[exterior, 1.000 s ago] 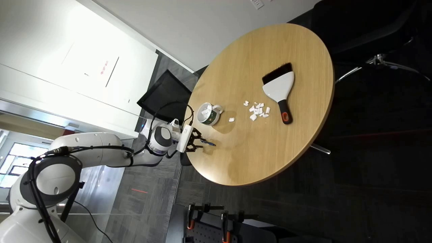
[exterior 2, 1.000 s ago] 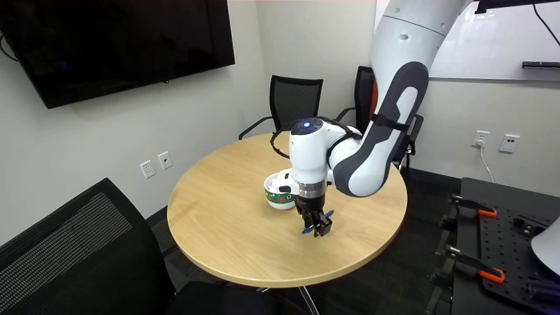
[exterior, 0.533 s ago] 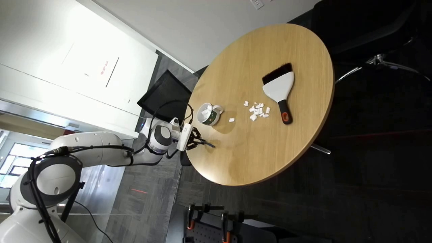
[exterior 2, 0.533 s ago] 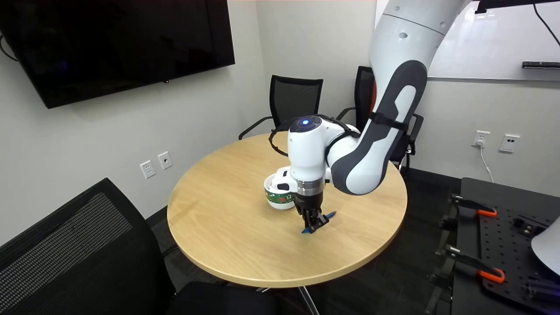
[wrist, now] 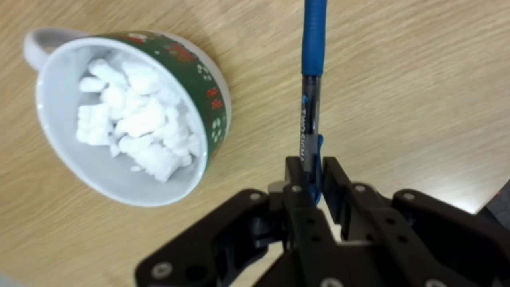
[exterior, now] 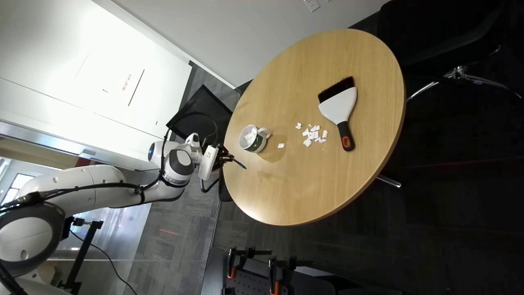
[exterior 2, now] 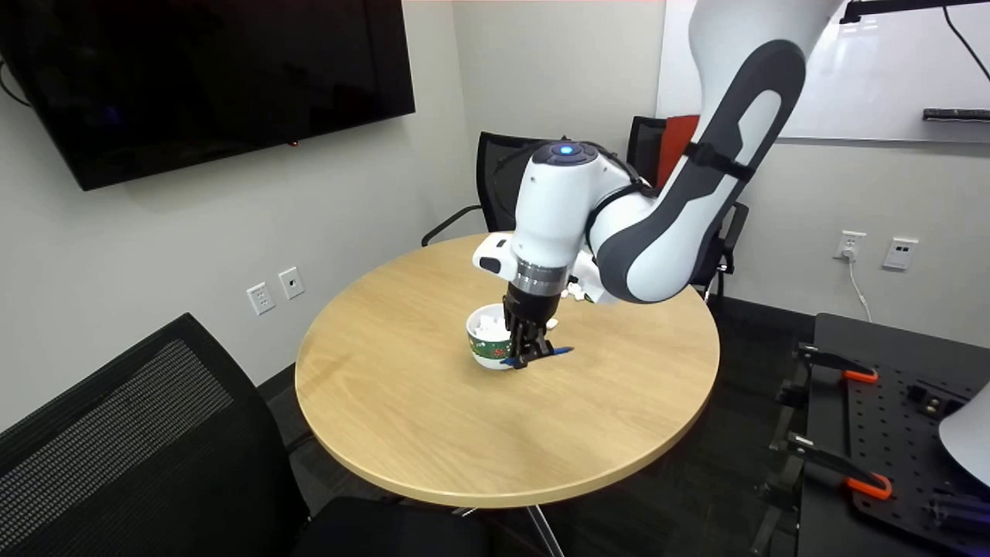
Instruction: Use the pen to stir the contents of the mug, pour the contents of the mug on the table, then sweep them
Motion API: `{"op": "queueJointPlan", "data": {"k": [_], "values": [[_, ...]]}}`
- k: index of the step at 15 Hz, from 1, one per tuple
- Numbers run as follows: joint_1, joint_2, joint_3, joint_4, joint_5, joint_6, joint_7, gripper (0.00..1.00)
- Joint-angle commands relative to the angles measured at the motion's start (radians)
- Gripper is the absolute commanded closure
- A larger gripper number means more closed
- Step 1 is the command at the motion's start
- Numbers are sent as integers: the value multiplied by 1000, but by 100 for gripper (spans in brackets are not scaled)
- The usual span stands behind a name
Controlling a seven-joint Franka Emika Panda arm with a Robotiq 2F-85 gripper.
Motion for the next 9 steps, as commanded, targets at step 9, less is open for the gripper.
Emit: {"op": "queueJointPlan", "data": {"k": [9], "values": [[-12,-147,21,-119,21,69,36,96]]}}
